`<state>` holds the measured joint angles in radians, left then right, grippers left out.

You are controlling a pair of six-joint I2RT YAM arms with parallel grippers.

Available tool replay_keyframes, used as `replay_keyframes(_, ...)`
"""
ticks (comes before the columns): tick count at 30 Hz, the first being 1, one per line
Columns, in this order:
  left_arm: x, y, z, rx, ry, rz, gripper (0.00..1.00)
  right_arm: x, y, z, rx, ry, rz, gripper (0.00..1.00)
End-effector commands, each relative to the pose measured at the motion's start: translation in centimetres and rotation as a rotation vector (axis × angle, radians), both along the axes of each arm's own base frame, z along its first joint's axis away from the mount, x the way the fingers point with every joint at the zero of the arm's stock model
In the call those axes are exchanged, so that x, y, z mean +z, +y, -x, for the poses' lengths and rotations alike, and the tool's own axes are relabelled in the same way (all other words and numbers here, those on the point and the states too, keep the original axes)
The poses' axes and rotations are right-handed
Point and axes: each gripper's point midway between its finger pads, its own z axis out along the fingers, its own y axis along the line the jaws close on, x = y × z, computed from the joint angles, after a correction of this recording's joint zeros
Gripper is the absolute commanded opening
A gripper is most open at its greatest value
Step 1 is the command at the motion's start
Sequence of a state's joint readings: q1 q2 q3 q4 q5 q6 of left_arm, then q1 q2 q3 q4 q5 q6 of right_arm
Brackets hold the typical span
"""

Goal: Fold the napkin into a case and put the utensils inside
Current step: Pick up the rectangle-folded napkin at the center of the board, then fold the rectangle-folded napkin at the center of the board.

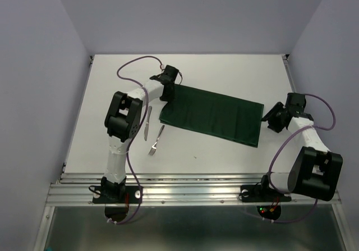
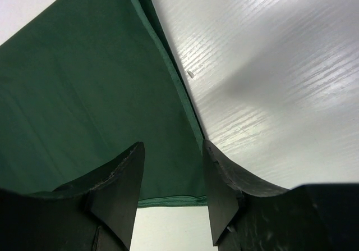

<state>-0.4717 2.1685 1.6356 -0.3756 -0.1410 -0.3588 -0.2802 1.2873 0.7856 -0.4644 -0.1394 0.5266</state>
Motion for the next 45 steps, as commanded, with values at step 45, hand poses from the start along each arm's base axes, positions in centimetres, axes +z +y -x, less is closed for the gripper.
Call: replay_keyframes(45, 12.5, -0.6, -1.9, -0.163, -0.193, 0.046, 0.00, -5.4, 3.8, -3.3, 0.178, 0.091, -0.024, 0.36)
